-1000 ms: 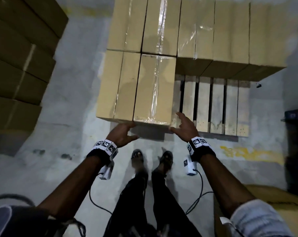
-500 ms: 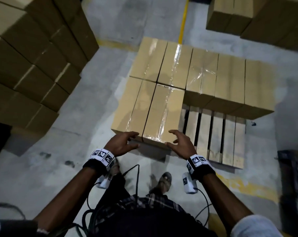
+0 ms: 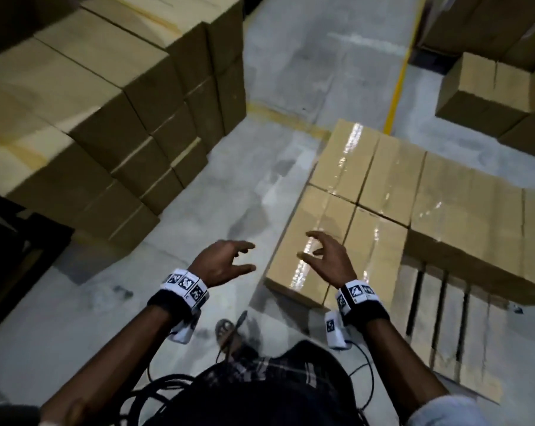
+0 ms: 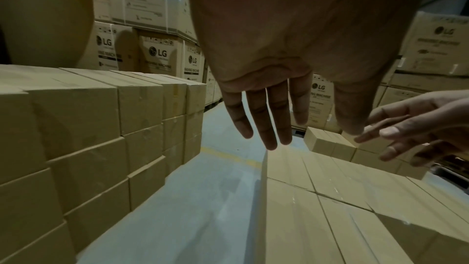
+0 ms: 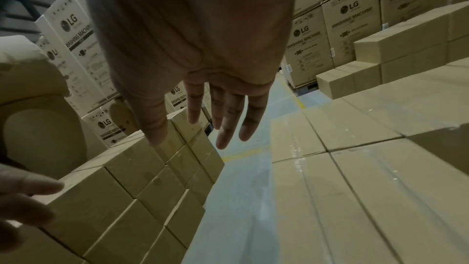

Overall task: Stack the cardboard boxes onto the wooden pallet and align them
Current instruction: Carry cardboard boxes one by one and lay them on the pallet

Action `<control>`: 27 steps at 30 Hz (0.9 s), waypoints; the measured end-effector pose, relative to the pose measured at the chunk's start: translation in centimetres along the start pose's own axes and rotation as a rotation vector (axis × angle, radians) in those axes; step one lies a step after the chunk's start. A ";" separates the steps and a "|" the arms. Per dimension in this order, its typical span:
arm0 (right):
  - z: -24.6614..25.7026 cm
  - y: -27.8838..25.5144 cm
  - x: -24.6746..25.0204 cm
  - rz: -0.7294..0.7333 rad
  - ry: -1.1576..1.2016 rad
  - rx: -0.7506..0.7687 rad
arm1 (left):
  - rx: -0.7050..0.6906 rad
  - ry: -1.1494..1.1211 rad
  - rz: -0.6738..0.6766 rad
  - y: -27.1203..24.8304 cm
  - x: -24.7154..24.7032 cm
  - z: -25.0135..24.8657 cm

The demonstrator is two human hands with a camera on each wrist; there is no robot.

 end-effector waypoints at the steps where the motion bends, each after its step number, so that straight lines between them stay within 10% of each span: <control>1: 1.3 1.7 -1.3 0.007 0.008 -0.004 | 0.015 0.003 -0.008 0.3 1.8 1.5; 16: 8.5 29.4 -7.3 -0.016 0.134 0.031 | -0.018 0.071 -0.065 20.8 20.5 7.1; 27: 9.5 53.6 1.0 -0.167 0.116 0.016 | -0.151 0.128 -0.186 44.2 35.8 -2.9</control>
Point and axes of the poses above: each hand's wrist, its own y-axis towards the middle knuckle, its own x-axis out of the back of the hand, z = x × y, the point moved 4 cm from there along y, towards the middle knuckle, and after that the axes turned 13 degrees about x, right-handed, at the moved point
